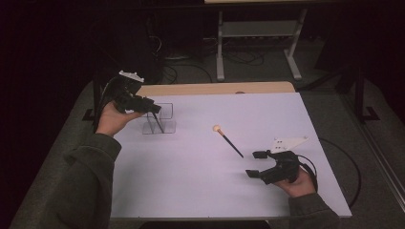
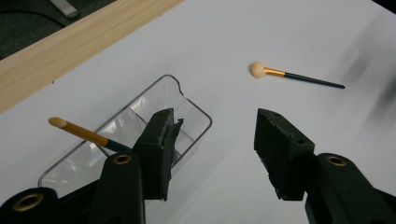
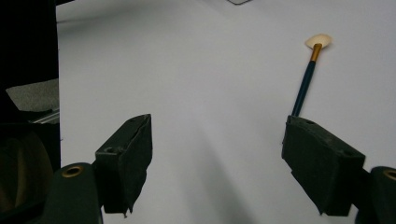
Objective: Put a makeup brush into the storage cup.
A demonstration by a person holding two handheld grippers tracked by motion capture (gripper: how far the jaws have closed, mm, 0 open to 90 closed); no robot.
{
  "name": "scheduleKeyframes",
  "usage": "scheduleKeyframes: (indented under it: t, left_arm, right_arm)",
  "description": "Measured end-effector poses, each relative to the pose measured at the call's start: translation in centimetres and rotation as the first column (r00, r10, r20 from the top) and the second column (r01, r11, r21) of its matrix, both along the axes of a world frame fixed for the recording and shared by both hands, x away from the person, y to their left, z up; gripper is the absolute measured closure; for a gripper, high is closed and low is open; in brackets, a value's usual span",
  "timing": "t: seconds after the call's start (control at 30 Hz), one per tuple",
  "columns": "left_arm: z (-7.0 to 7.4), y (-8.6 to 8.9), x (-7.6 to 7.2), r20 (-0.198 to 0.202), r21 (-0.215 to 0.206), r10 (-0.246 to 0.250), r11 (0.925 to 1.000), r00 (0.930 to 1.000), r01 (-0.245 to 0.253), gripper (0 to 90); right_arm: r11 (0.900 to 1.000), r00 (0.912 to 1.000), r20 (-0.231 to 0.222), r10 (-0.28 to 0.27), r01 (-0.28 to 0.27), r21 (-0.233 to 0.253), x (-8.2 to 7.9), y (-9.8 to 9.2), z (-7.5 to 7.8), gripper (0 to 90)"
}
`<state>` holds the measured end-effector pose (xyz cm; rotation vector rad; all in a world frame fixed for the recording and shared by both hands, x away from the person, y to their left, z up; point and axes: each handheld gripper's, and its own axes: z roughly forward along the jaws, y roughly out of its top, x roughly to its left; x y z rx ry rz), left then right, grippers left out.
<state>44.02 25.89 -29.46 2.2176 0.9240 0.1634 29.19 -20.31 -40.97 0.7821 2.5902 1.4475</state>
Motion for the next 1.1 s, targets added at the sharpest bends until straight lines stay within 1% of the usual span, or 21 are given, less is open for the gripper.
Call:
scheduleKeyframes:
  t: [0.1,0.13,0.2,0.23,0.27,0.3,0.4,0.47,0.53,0.57,0.6,0.67,0.73,0.77,0.8,0.87,0.93,0.97,1.0,1.03,1.1]
  left_arm:
    - [-0.1,-0.1,-0.3,0.002,-0.005,-0.003,1.0000,1.0000,0.003,46.1]
    - [-0.1,0.0,-0.3,0.002,0.005,-0.013,0.9999,0.9999,0.013,45.5]
    - [-0.1,-0.1,-0.4,0.005,0.009,-0.022,0.9997,0.9997,0.022,44.7]
    - [-0.1,-0.3,-0.5,0.002,-0.004,-0.009,0.9999,1.0000,0.009,44.2]
    - [-0.1,-0.3,-0.5,0.004,0.017,-0.030,0.9994,0.9995,0.030,43.4]
    - [-0.1,-0.4,-0.7,0.002,0.006,-0.022,0.9997,0.9997,0.022,43.0]
    - [0.1,-0.7,-0.9,0.011,0.007,-0.033,0.9994,0.9994,0.033,42.3]
    - [0.1,-0.9,-1.0,0.011,-0.004,-0.037,0.9993,0.9993,0.037,41.0]
    - [0.1,-1.0,-1.1,0.012,0.009,-0.051,0.9987,0.9986,0.051,40.1]
    - [0.0,-1.2,-1.2,0.011,-0.005,-0.044,0.9990,0.9990,0.044,39.9]
    - [0.1,-1.1,-1.2,0.010,0.016,-0.061,0.9980,0.9981,0.061,39.7]
    - [0.0,-1.4,-1.3,0.011,0.009,-0.057,0.9984,0.9983,0.057,39.4]
    - [0.0,-1.7,-1.4,0.012,0.009,-0.060,0.9981,0.9981,0.060,39.1]
    - [0.1,-1.6,-1.4,0.012,0.022,-0.075,0.9970,0.9971,0.075,39.0]
    - [0.0,-1.9,-1.5,0.012,0.000,-0.062,0.9981,0.9980,0.062,38.9]
    - [0.0,-2.0,-1.6,0.012,0.014,-0.074,0.9972,0.9972,0.074,38.5]
    - [0.0,-2.2,-1.7,0.013,0.006,-0.073,0.9973,0.9972,0.073,38.3]
    - [0.0,-2.1,-1.7,0.012,0.018,-0.091,0.9957,0.9958,0.091,38.2]
    - [-0.1,-2.3,-1.8,0.010,0.006,-0.080,0.9968,0.9967,0.080,38.1]
    - [-0.1,-2.3,-1.8,0.009,0.014,-0.088,0.9960,0.9961,0.088,37.9]
    - [-0.1,-2.4,-1.9,0.011,0.005,-0.086,0.9963,0.9962,0.086,37.6]
  right_arm:
    - [1.000,1.0000,-0.002,-0.002,0.002,-0.002,0.0,0.0,0.0,23.4]
    - [1.000,1.0000,-0.001,-0.002,0.002,-0.001,0.0,-0.1,0.0,23.4]
    - [1.000,1.0000,-0.001,-0.002,0.002,0.002,0.1,-0.1,0.0,23.3]
    - [1.000,1.0000,0.000,-0.003,0.003,0.002,0.1,-0.1,0.0,23.3]
    - [1.000,1.0000,-0.002,-0.004,0.004,-0.001,0.1,-0.2,0.0,23.3]
    - [1.000,1.0000,-0.001,-0.007,0.007,0.002,0.1,-0.3,0.0,23.3]
    - [1.000,1.0000,0.001,-0.009,0.009,0.002,0.1,-0.5,0.0,23.3]
    - [1.000,0.9999,0.002,-0.016,0.016,0.006,0.0,-0.5,0.0,23.3]
    - [1.000,0.9999,0.001,-0.017,0.017,0.007,0.1,-0.6,0.0,23.3]
    - [1.000,0.9998,0.000,-0.017,0.017,0.007,0.1,-0.6,0.0,23.3]
    - [1.000,0.9998,0.001,-0.017,0.017,0.006,0.1,-0.5,0.0,23.3]
    - [1.000,0.9999,0.001,-0.016,0.016,0.005,0.1,-0.5,0.0,23.3]
    - [1.000,0.9999,0.001,-0.014,0.014,0.003,0.1,-0.5,0.0,23.3]
    - [1.000,0.9999,0.002,-0.012,0.012,0.002,0.1,-0.5,0.0,23.3]
    - [1.000,0.9999,0.005,-0.015,0.015,0.004,0.1,-0.5,0.0,23.3]
    - [1.000,0.9999,0.004,-0.016,0.016,0.003,0.1,-0.5,0.0,23.3]
    - [1.000,0.9999,0.005,-0.015,0.015,0.002,0.1,-0.5,0.0,23.3]
    - [1.000,0.9999,0.004,-0.016,0.016,0.001,0.1,-0.4,0.0,23.3]
    - [1.000,0.9999,0.003,-0.016,0.016,0.000,0.1,-0.4,0.0,23.3]
    - [1.000,0.9999,0.005,-0.016,0.016,0.000,0.1,-0.4,0.0,23.3]
    - [1.000,0.9998,0.001,-0.018,0.018,-0.002,0.1,-0.4,0.0,23.3]
